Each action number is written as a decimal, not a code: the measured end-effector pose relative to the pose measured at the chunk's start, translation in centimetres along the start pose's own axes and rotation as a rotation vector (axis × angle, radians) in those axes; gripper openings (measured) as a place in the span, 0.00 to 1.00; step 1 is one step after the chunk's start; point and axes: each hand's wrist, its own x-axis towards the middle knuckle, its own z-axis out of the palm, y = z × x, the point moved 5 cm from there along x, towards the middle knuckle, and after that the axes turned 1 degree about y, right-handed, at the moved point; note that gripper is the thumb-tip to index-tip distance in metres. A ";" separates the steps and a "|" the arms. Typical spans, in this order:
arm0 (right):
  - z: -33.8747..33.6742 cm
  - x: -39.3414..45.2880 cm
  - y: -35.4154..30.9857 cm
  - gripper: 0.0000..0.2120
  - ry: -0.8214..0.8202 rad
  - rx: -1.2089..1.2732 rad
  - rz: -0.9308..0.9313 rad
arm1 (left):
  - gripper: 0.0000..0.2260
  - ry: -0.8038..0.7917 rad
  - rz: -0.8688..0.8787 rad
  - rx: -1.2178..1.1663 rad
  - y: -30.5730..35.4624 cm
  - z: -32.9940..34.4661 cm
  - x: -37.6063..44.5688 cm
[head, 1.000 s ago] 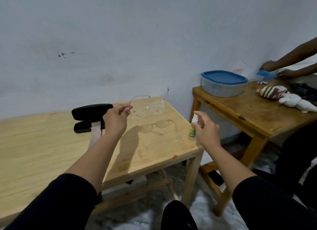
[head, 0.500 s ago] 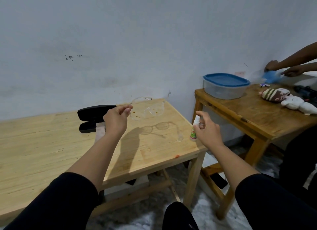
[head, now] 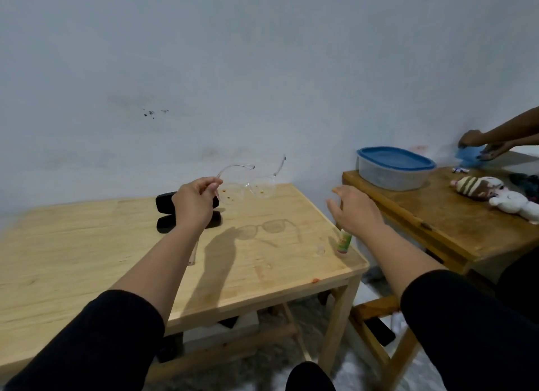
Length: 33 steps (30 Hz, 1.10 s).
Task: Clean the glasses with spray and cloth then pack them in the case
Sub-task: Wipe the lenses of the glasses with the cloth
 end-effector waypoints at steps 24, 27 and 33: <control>18.5 1.6 -25.2 0.19 -0.355 0.180 -0.558 | 0.07 0.375 -0.204 0.213 -10.9 -21.8 1.8; 19.9 2.7 -25.4 0.20 -0.393 0.132 -0.555 | 0.07 0.372 -0.232 0.202 -12.2 -22.2 2.3; 22.1 3.9 -25.0 0.20 -0.486 0.148 -0.561 | 0.07 0.366 -0.266 0.205 -13.8 -21.9 3.5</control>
